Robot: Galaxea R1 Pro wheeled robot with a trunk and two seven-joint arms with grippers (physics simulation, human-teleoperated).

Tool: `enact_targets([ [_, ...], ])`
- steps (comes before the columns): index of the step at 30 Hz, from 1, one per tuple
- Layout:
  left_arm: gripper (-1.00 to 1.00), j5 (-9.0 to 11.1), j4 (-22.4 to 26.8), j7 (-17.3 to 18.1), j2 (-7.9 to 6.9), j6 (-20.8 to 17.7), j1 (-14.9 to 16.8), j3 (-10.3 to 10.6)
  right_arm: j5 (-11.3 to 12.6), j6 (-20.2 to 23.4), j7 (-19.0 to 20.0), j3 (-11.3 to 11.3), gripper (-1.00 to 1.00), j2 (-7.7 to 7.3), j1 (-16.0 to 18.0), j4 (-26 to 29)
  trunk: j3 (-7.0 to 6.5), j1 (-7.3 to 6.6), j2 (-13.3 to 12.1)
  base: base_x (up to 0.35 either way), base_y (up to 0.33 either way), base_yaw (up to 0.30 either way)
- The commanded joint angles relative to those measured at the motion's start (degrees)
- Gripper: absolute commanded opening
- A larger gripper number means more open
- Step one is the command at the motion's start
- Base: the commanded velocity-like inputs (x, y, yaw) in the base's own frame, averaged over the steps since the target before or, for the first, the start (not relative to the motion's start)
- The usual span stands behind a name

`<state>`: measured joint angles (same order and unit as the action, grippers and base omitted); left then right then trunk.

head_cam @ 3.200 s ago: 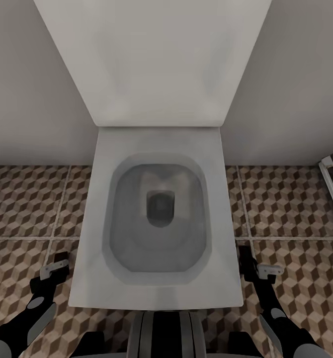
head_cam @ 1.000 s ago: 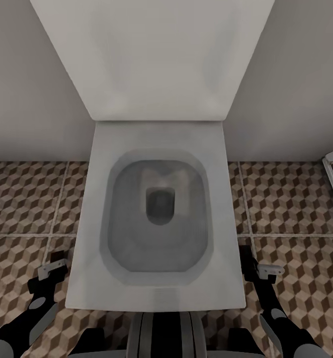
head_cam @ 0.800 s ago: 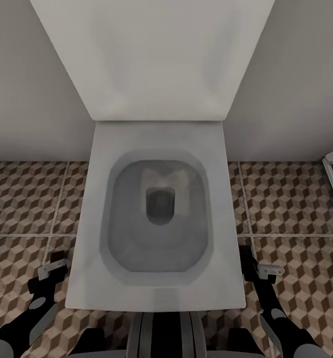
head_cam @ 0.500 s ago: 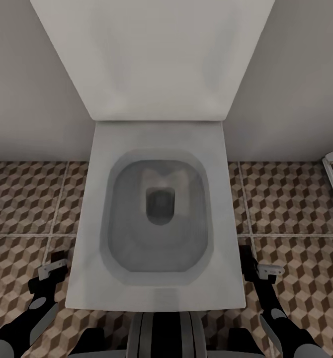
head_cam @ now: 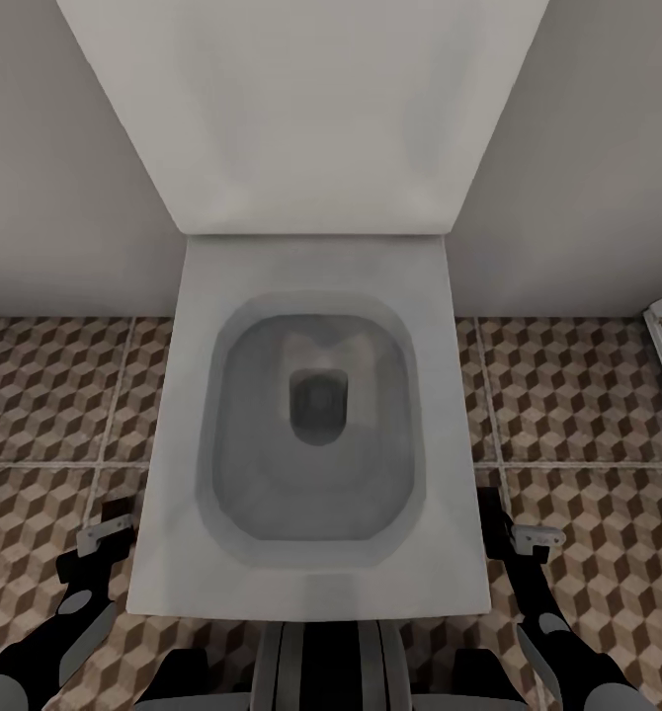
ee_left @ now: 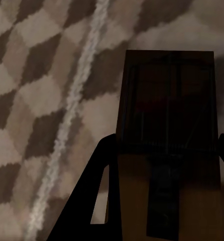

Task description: Take the four mousetraps from the cabinet in the bathroom and place them on the bathroom floor. Make sure all four end up on the same floor surface, and ensure that at least two of them are either under or directly next to the same bathroom sink.

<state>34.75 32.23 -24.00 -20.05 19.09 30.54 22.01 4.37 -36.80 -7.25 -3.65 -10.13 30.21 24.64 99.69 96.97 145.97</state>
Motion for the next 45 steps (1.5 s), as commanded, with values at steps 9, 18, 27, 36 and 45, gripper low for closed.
enact_targets([
  [9,-1.0,0.41,0.03,-0.43,-0.07,0.25,0.04,0.55,0.64,-0.2,-0.04,-0.39,-1.0,-0.06,0.02,-0.03,0.03,-0.01,0.01,0.0,0.0,0.0],
  [18,-1.0,0.41,0.03,-0.4,0.0,0.19,0.04,0.57,0.64,-0.2,-0.04,-0.39,-1.0,-0.06,0.02,-0.03,0.03,-0.01,0.01,0.0,0.0,0.0],
  [27,-1.0,0.35,-0.04,-0.34,-0.45,0.08,0.04,0.4,0.73,-0.32,-0.04,-0.33,-1.0,-0.68,0.02,-0.03,0.03,-0.01,0.01,0.0,0.0,0.0],
  [36,-1.0,0.34,-0.03,-0.35,-0.44,0.07,0.04,0.32,0.81,-0.39,-0.04,-0.3,-1.0,-1.17,0.02,-0.65,0.03,-0.01,0.01,0.0,0.0,0.0],
  [45,-1.0,0.34,-0.01,-0.39,-0.59,0.12,0.04,0.31,0.87,-0.46,-0.04,-0.3,-1.0,-1.29,0.02,-1.26,0.03,-0.01,0.01,0.0,0.0,0.0],
])
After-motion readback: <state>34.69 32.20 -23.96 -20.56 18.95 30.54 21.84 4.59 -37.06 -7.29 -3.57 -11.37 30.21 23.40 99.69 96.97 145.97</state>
